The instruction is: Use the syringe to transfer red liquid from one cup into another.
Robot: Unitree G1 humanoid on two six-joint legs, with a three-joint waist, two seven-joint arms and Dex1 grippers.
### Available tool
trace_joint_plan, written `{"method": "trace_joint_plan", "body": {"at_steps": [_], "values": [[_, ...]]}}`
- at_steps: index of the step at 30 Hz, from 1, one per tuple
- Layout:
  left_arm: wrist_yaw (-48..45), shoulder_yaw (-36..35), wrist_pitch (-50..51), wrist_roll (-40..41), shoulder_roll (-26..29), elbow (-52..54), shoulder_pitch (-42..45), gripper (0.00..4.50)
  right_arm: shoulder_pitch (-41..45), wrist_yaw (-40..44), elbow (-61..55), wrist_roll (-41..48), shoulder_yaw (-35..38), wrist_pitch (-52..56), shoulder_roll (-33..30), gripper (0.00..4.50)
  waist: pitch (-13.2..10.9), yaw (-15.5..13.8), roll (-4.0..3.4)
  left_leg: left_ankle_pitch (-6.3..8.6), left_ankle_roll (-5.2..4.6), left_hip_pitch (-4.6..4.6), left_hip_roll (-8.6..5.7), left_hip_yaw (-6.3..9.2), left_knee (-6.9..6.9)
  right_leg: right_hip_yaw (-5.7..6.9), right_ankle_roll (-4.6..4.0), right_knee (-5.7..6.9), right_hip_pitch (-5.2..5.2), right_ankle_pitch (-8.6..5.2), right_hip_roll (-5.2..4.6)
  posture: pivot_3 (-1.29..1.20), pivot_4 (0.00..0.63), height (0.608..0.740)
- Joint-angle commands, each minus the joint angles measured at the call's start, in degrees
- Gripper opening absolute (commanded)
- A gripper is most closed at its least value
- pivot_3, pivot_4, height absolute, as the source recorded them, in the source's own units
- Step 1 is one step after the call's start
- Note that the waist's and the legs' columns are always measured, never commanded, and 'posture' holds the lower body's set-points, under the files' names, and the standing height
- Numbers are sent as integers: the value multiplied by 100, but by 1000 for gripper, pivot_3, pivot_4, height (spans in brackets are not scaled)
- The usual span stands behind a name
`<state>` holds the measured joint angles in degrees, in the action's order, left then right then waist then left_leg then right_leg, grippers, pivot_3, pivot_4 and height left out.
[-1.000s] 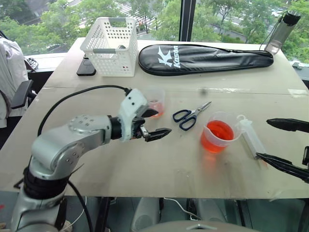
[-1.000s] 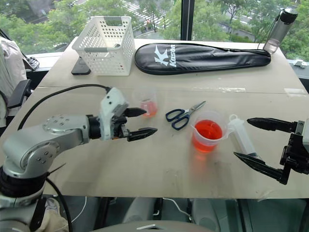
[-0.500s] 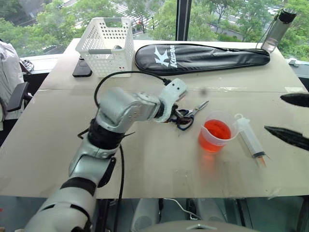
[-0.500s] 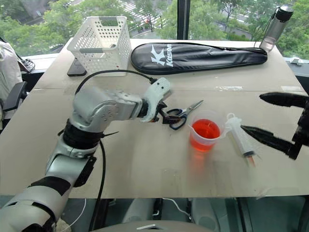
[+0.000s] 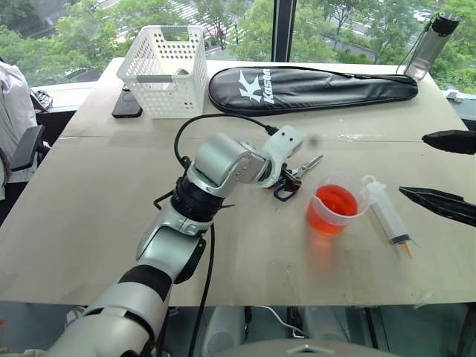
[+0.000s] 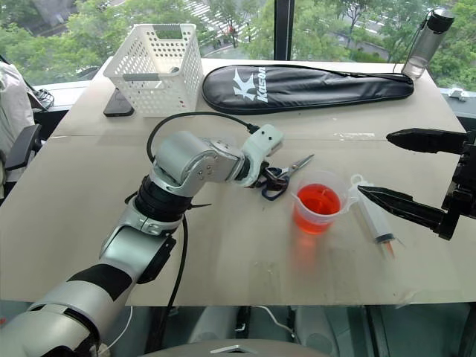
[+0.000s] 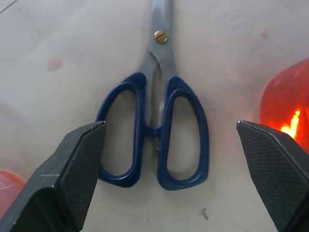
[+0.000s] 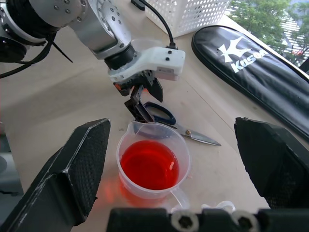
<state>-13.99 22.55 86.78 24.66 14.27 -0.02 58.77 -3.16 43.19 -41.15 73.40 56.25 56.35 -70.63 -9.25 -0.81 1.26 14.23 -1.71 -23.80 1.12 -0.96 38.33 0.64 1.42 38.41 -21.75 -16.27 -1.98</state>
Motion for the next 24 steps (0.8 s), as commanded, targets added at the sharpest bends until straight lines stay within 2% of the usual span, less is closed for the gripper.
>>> {"method": "trace_joint_plan", "body": {"at_steps": [1, 4, 7, 9, 10, 17, 21, 24], "values": [[-28, 209, -262, -270, -53, -117, -29, 4414, -23, 76, -114, -100, 221, -36, 99, 4500, 0, -7, -1, 0, 0, 1, 0, 0, 0, 0, 0, 2, 0, 0, 0, 0, 150, 724], [-159, 514, -578, -492, 67, -339, -90, 4414, -71, 38, -225, -38, 363, 1, 189, 4500, 0, -9, -1, 0, -1, 0, 0, 0, 1, 0, 0, 3, 0, 0, -1, 0, 150, 724], [-308, 686, -799, -643, 73, -475, -123, 3587, -151, 56, -295, -87, 443, -3, 262, 4500, 0, -11, 0, 0, -1, 0, 0, 0, 1, 0, 0, 2, 0, 0, -2, 0, 150, 724], [-434, 792, -964, -727, 57, -596, -161, 2651, -203, 50, -338, -110, 467, -21, 304, 4500, 1, -18, -1, 1, -1, -1, 0, 0, 1, 0, 0, 2, 0, 0, -3, 0, 150, 724], [-538, 863, -1039, -746, 56, -656, -181, 2515, -226, 37, -361, -110, 483, -29, 323, 4500, 1, -24, -2, 1, -1, 0, -1, 0, 1, 1, 0, 2, 0, 0, -3, 0, 150, 724], [-880, 910, -1161, -913, 87, -597, -211, 2516, -316, 3, -418, -128, 532, -57, 380, 4500, 5, -49, -5, 13, -23, 6, -2, 1, 6, 1, 0, 10, 3, 0, -4, 0, 150, 724], [-1084, 933, -1076, -908, 338, -12, -250, 2516, -367, -6, -444, -157, 497, -102, 416, 4500, 4, -32, -5, 12, -22, 3, -2, 2, 4, 1, 0, 10, 1, 0, -4, 0, 150, 724], [-1174, 600, -1084, -829, 552, 634, -248, 2516, -355, 8, -400, -206, 422, -162, 424, 4500, 2, -12, -3, -1, 0, -2, -2, 2, 3, 0, 0, 8, -1, 0, -4, 0, 150, 724]]}}
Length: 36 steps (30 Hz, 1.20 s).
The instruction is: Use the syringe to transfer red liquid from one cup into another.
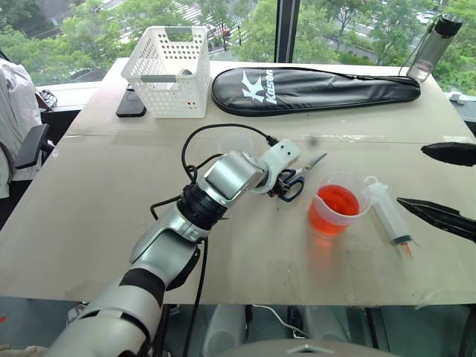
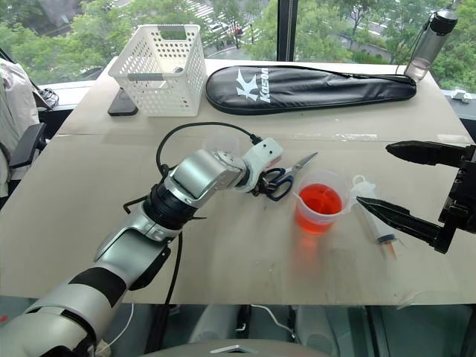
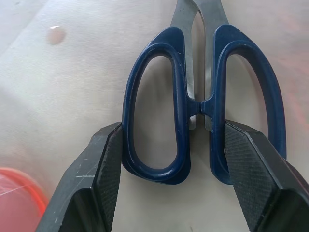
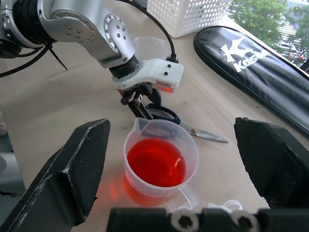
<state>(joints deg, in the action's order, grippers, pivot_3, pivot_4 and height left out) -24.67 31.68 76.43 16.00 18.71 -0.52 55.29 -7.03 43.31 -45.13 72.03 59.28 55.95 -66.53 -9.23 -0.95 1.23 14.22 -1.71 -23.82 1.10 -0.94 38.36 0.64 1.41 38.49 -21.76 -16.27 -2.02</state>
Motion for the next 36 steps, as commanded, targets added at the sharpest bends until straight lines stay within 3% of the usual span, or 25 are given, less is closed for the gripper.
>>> {"method": "trace_joint_plan", "body": {"at_steps": [1, 4, 10, 15, 17, 20, 24, 28, 31, 35, 36], "values": [[-110, -492, -9, 77, 131, 841, 126, 2516, 40, 4, 19, -90, 77, -149, 23, 4500, -2, 1, 1, 0, 0, -1, 0, 0, 0, 0, 0, -1, 0, 0, 0, 0, 150, 724], [-121, -784, -193, 72, 246, 1213, 149, 2516, 51, 16, 39, -149, -23, -214, 43, 4500, -1, 2, 1, 0, 0, 0, 0, 0, 0, 0, 0, -1, 0, 0, 0, 0, 150, 724], [62, -2050, -787, 22, 434, 1744, 353, 2516, 208, 33, 140, -249, -346, -443, 58, 4500, -2, 11, 0, 1, -3, 5, 0, -1, 1, 0, 0, 3, 1, 0, 2, 0, 150, 724], [611, -4167, -1219, 131, 651, 1155, 773, 2516, 506, 45, 107, -352, -684, -940, 275, 4500, -6, 38, 6, 0, 0, 6, 2, -2, 1, 0, 1, 3, 0, 0, 6, 0, 150, 724], [304, -4761, -1515, 411, 888, 1069, 425, 2516, 687, -81, 107, -265, -946, -1096, 388, 4500, -2, 71, -1, -1, 2, 11, 3, -7, -3, -4, 1, 3, 0, 0, 6, 0, 150, 724], [-34, -5176, -1256, 526, 1681, 1260, -313, 2516, 964, -233, 113, -195, -1426, -1290, 526, 4500, -3, 100, -1, -3, 6, 16, 8, -13, -6, -5, 1, 3, 0, 0, 5, 0, 150, 724], [-702, -5758, -1026, 826, 2578, 1644, -1931, 2516, 1315, -327, 240, -267, -2136, -1455, 659, 4500, -18, 118, 23, -3, 6, 12, 9, -11, 1, 0, 1, 5, -2, 0, 0, 0, 150, 724], [-1016, -5938, -752, 1133, 2807, 1885, -3095, 2516, 1568, -293, 333, -367, -2587, -1519, 647, 4500, -29, 15, 43, -3, 6, 10, 8, -7, 4, 10, 1, 3, -1, 1, -15, 0, 150, 724], [-966, -5700, -938, 866, 2919, 1980, -4191, 2516, 1607, -279, 310, -469, -2773, -1502, 637, 4500, -30, -18, 45, -2, 5, 10, 8, 1, 4, 16, -1, 4, 1, 1, -21, 0, 150, 724], [-762, -5640, -1000, 849, 2784, 1898, -4562, 2516, 1515, -235, 288, -620, -2848, -1507, 671, 4500, -32, -32, 44, 1, 1, 10, 7, 3, -2, 17, -4, 3, -1, 1, -30, 0, 150, 724], [-617, -5713, -938, 825, 2708, 1810, -4500, 3016, 1448, -208, 307, -658, -2827, -1511, 699, 4500, -32, -38, 45, 5, -5, 7, 7, 7, -2, 20, -5, 3, -2, 1, -31, 0, 150, 724]]}}
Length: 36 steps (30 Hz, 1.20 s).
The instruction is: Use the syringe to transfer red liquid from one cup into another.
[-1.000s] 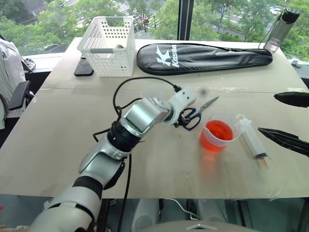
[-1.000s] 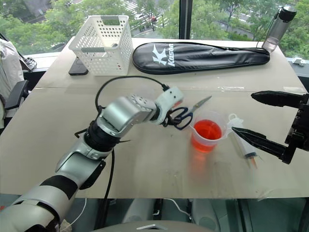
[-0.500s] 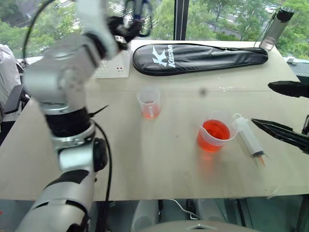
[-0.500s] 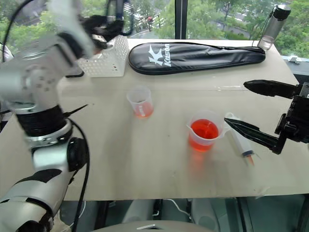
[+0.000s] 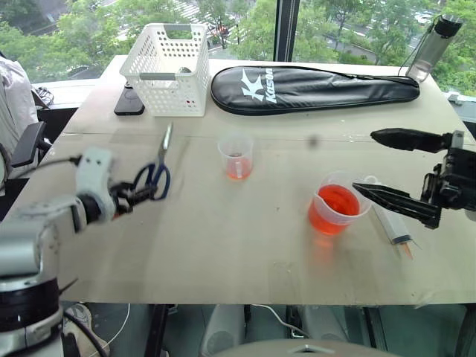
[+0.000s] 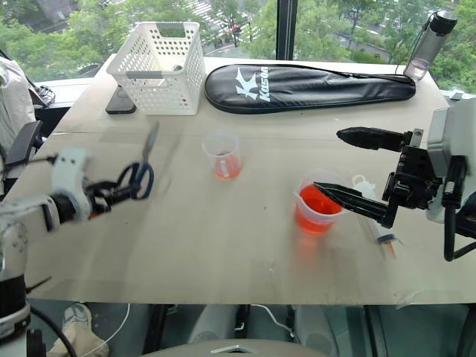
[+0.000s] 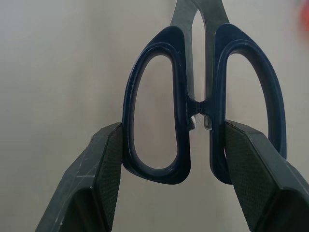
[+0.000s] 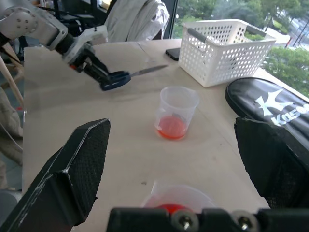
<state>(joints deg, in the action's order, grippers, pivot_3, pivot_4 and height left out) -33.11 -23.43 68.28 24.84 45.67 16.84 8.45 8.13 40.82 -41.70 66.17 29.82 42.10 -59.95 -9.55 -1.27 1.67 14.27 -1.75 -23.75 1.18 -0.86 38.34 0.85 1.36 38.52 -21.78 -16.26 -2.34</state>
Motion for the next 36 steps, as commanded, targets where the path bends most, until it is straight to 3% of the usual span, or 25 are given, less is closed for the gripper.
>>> {"method": "trace_joint_plan", "body": {"at_steps": [1, 3, 4, 9, 14, 18, 22, 30, 36], "values": [[315, -263, -76, -66, -26, 3, 213, 3539, -140, 74, -11, -107, 152, -129, 70, 4500, 1, -10, 2, 7, -12, 0, 0, 2, 0, 1, 0, 0, 0, 0, 0, 0, 150, 724], [335, -356, -116, -35, 3, 21, 158, 4326, -345, 161, 65, -254, 262, -157, 133, 4500, 2, 4, 1, 8, -14, 0, 0, 1, 0, 1, -1, 0, 1, 1, -2, 0, 150, 724], [330, -437, -144, 18, -7, 80, 154, 4452, -463, 206, 110, -362, 313, -175, 156, 4500, 2, 18, 0, 9, -15, 1, 0, -1, 0, 0, -1, 0, 1, 1, -3, 0, 150, 724], [88, -1185, -643, 967, -465, 621, 834, 4452, -1252, -259, 688, -1586, 536, -71, 213, 4500, 3, 6, 3, 6, -11, -3, -2, -3, 0, 1, 0, -2, 1, 1, -6, 0, 150, 724], [-386, -663, -462, 2330, -627, 1229, 1905, 4452, -2008, -380, 984, -2353, 679, 396, 15, 4500, 9, -76, -2, -5, 8, -3, -3, -15, 4, 5, 1, 1, 4, 1, -8, 0, 150, 724], [-816, -108, -442, 3140, -620, 1649, 2024, 4452, -1660, -864, 1260, -2646, 273, 915, -1, 4500, 22, 54, -27, -5, 8, 5, -3, -27, 2, -9, 3, 7, 5, 1, 6, 0, 150, 724], [-1065, 311, -858, 3298, -602, 1994, 1802, 4452, -1156, -1120, 1299, -2611, -250, 1567, -7, 4500, 20, 152, -31, -6, 9, 14, 4, -30, 2, -18, 1, 24, 3, 0, 21, 0, 150, 724], [-2365, 1120, -1869, 2945, -134, 1974, 1544, 4452, -35, -1394, 1453, -2149, -844, 2928, 192, 4500, 17, 130, -35, 6, -12, 12, 2, -27, 5, -22, 1, 25, 2, -1, 33, 0, 150, 724], [-2919, 1252, -2342, 2864, 145, 2008, 1251, 4452, 385, -1468, 1499, -2051, -1104, 3533, 314, 4500, 16, 71, -37, 6, -12, 5, 2, -29, 3, -24, 2, 11, -2, -1, 34, 0, 150, 724]]}}
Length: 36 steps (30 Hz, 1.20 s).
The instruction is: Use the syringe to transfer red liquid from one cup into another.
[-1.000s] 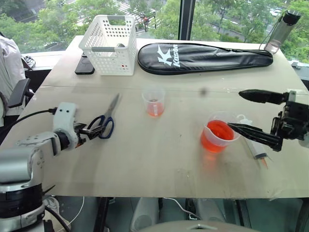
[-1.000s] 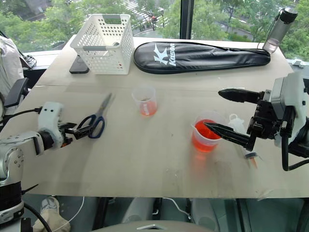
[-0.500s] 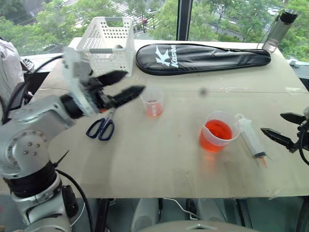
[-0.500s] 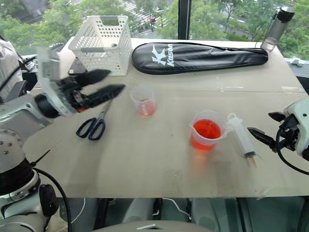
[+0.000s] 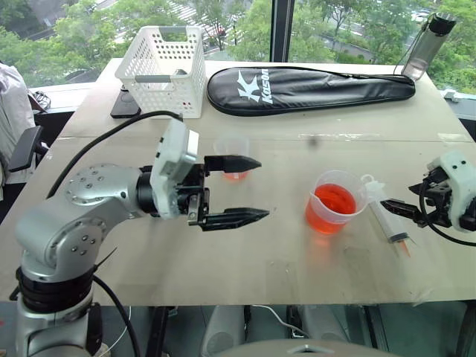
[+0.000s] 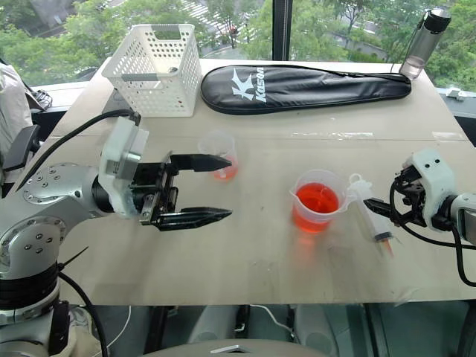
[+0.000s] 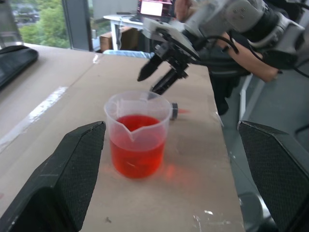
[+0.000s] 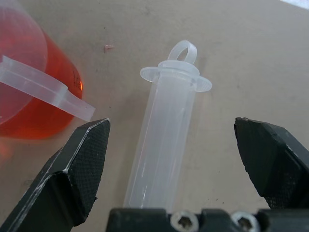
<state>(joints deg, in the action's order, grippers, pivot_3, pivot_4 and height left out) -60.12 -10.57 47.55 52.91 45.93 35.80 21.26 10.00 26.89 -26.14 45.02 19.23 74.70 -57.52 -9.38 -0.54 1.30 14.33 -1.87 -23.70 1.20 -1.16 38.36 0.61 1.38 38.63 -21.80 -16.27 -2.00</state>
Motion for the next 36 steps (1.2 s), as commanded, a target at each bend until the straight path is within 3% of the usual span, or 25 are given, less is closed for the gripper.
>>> {"method": "trace_joint_plan", "body": {"at_steps": [1, 14, 21, 24, 25, 28, 29, 36], "values": [[-231, -39, -299, 78, 135, 115, -26, 4452, 260, -110, -45, 66, -72, 379, 113, 4500, 0, -9, 0, 0, 0, 0, 0, 0, 0, 0, 0, 0, 0, 0, 0, 0, 150, 724], [158, -158, -291, 567, 242, 54, 268, 4452, 777, -315, 443, -297, -527, 955, 422, 4500, -1, -7, -1, 3, -5, -1, 1, 3, 0, 2, 1, 2, -2, 0, 3, 0, 150, 724], [274, -116, -390, 529, 222, 14, 156, 4452, 1508, -47, 1488, -527, -1091, 1021, 497, 4500, -2, -2, -3, 3, -6, 2, 1, 0, 1, -1, 1, 5, -2, 0, 5, 0, 150, 724], [303, -96, -428, 524, 222, 50, 83, 4500, 1809, 355, 1889, -653, -1626, 861, 218, 3687, -4, -9, -6, 3, -6, 2, 1, 1, 0, -1, 0, 4, -3, 0, 6, 0, 150, 724], [315, -89, -438, 526, 223, 58, 71, 4500, 1879, 492, 1964, -653, -1739, 840, 159, 3013, -5, -16, -5, 4, -6, -2, 1, 0, 0, -1, 0, 1, -6, 0, 5, 0, 150, 724], [354, -43, -460, 517, 198, 75, 54, 4500, 1993, 778, 2160, -715, -2113, 864, 45, 1671, -5, -18, -6, 4, -7, -6, 1, 1, -1, 0, 0, -4, -7, 0, 4, 0, 150, 724], [364, -25, -468, 511, 189, 77, 52, 4500, 1984, 884, 2164, -761, -2261, 803, -17, 1466, -5, -20, -6, 4, -7, -6, 1, 1, -1, 0, 0, -5, -6, 0, 4, 0, 150, 724], [365, 84, -572, 431, 138, 7, 52, 4500, 1693, 1494, 2057, -1171, -2797, 104, -598, 1424, -4, -37, -4, 4, -8, -5, 0, 5, 0, 5, 1, -6, -3, 0, 1, 0, 150, 724]]}}
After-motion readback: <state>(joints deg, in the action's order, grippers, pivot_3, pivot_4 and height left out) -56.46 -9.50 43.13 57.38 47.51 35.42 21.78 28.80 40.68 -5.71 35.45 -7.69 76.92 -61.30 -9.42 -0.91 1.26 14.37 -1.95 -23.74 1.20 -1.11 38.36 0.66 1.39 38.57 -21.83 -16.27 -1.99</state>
